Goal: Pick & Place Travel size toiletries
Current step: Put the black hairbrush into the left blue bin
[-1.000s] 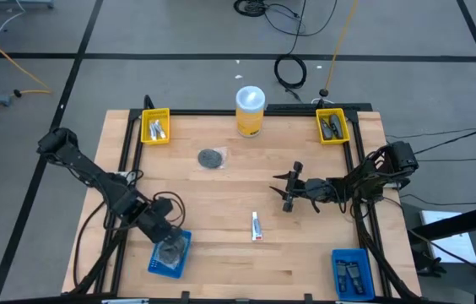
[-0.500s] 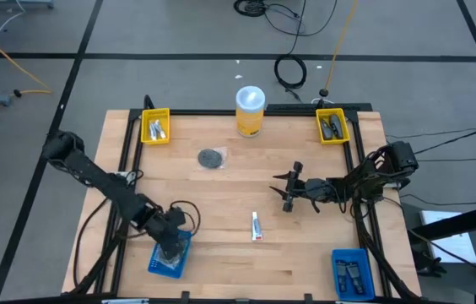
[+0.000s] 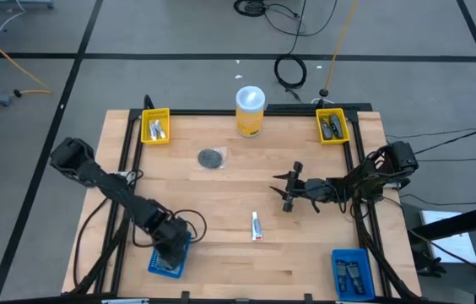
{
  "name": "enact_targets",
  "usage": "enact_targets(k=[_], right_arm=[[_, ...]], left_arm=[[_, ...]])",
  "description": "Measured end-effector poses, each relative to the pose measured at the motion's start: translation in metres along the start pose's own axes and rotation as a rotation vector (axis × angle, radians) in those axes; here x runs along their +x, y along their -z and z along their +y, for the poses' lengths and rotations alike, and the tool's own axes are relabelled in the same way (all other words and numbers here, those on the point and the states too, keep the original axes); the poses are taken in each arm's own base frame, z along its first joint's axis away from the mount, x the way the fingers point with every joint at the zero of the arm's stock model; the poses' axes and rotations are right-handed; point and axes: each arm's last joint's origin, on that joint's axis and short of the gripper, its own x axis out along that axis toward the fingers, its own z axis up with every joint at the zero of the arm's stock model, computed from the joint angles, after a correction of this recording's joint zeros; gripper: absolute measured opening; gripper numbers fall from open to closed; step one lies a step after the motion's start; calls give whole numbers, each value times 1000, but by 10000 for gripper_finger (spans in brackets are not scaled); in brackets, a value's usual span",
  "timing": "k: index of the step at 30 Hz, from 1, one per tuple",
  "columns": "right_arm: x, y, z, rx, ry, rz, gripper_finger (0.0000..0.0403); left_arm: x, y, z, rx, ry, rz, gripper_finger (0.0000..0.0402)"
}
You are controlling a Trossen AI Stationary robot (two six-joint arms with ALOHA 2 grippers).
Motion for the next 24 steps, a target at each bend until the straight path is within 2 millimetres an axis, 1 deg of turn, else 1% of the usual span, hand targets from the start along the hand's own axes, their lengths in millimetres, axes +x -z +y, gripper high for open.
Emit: enact_targets(k=[2, 4, 6, 7, 9, 10, 12, 13, 14, 15, 17, 20, 24], right_arm=[[0, 0, 0, 0, 0, 0, 171], [0, 0, 0, 0, 0, 0, 171], [0, 0, 0, 0, 0, 0, 171], [0, 0, 0, 0, 0, 0, 171], [0, 0, 0, 2, 1, -3, 171], [0, 0, 0, 2, 1, -3, 171], [0, 0, 0, 2, 0, -3, 171], [0, 0, 0, 2, 1, -3, 171], [0, 0, 0, 2, 1, -3, 171], [0, 0, 0, 2, 1, -3, 171], [0, 0, 0, 2, 1, -3, 171], [0, 0, 0, 2, 1, -3, 171], [0, 0, 0, 1, 1, -1, 171]], left_arm=[[-8, 1, 1, -12, 20, 20, 3], [-19, 2, 1, 8, 63, 2, 8], [-31, -1, 0, 56, 114, -65, 11], [-37, -5, 0, 105, 134, -128, 11], [-51, -14, 1, 269, 140, -321, 10], [-59, -21, 0, 387, 112, -460, 8], [-74, -35, -3, 609, -16, -781, 3], [-81, -43, -5, 655, -95, -927, 2], [-88, -51, -4, 665, -158, -1036, 3], [-96, -61, -2, 665, -188, -1091, 6], [-107, -86, 8, 641, -224, -1106, 17], [-113, -121, 36, 527, -317, -1060, 40], [-121, -161, 69, 471, -310, -973, 91]])
